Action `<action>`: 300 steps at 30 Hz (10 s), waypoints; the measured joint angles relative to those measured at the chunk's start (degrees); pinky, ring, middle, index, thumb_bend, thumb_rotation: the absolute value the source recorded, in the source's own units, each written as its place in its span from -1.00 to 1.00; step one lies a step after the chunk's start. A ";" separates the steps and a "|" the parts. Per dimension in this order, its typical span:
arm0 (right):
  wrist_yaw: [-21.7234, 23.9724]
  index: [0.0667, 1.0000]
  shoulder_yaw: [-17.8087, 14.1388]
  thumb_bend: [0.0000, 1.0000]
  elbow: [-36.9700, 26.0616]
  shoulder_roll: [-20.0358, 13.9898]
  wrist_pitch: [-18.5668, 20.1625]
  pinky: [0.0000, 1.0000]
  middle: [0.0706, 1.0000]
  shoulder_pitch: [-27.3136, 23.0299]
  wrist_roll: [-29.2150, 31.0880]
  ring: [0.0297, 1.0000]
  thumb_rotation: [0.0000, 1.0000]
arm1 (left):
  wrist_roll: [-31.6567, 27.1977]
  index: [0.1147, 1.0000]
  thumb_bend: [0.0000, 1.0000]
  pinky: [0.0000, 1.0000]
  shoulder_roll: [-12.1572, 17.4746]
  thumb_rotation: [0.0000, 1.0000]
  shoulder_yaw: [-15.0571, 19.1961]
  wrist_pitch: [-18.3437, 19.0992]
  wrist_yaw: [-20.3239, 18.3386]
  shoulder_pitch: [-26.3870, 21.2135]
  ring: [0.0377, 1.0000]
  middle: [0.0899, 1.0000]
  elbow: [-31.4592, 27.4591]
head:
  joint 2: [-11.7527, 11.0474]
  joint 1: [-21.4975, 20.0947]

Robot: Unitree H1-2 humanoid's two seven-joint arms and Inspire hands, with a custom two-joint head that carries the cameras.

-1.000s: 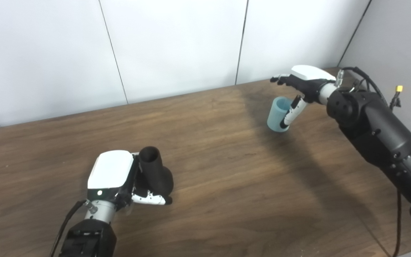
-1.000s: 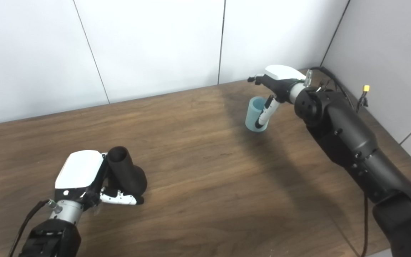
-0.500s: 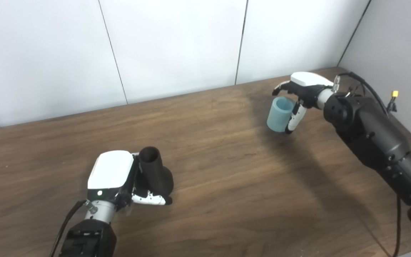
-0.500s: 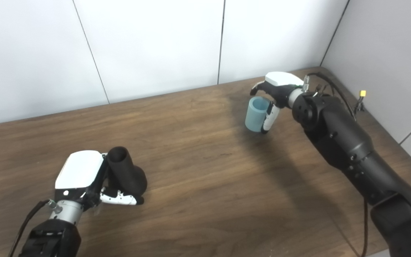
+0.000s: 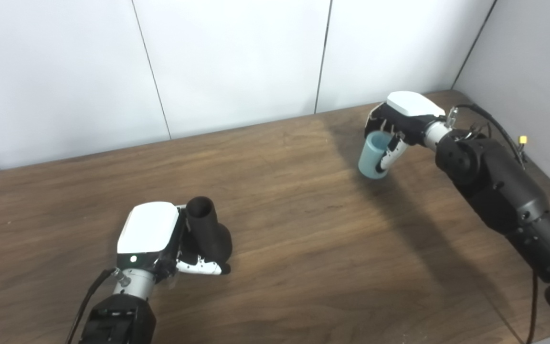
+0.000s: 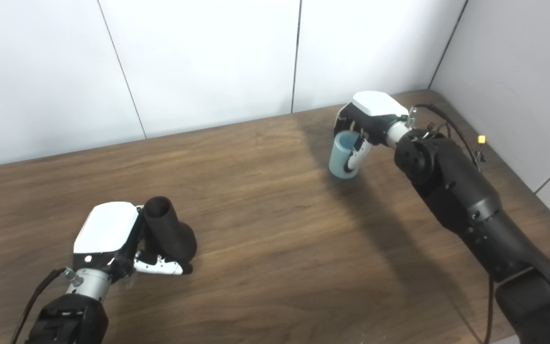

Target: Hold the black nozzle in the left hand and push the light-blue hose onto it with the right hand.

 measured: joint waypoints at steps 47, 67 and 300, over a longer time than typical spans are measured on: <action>12.23 -0.02 -0.45 0.03 -28.33 2.56 3.18 -0.23 -0.06 -5.44 -1.97 -0.28 -1.00 | 2.73 -0.15 0.05 -0.26 -3.10 -1.00 -1.25 1.91 0.12 0.29 -0.06 -0.21 0.38 | 1.05 10.45; 20.07 -0.01 2.74 0.02 -39.43 13.80 4.55 -0.59 -0.19 -14.17 2.97 -0.38 -1.00 | 4.84 -0.15 0.05 -0.29 -7.34 -1.00 -3.84 3.92 2.01 -0.50 -0.08 -0.22 3.30 | 1.41 20.92; 21.63 0.96 12.74 0.64 -41.11 12.26 -5.25 0.90 0.99 7.40 -10.20 0.99 1.00 | 8.85 -0.17 0.05 -0.29 -9.78 -1.00 -5.90 6.33 -4.07 -1.94 -0.10 -0.15 3.29 | 5.62 20.92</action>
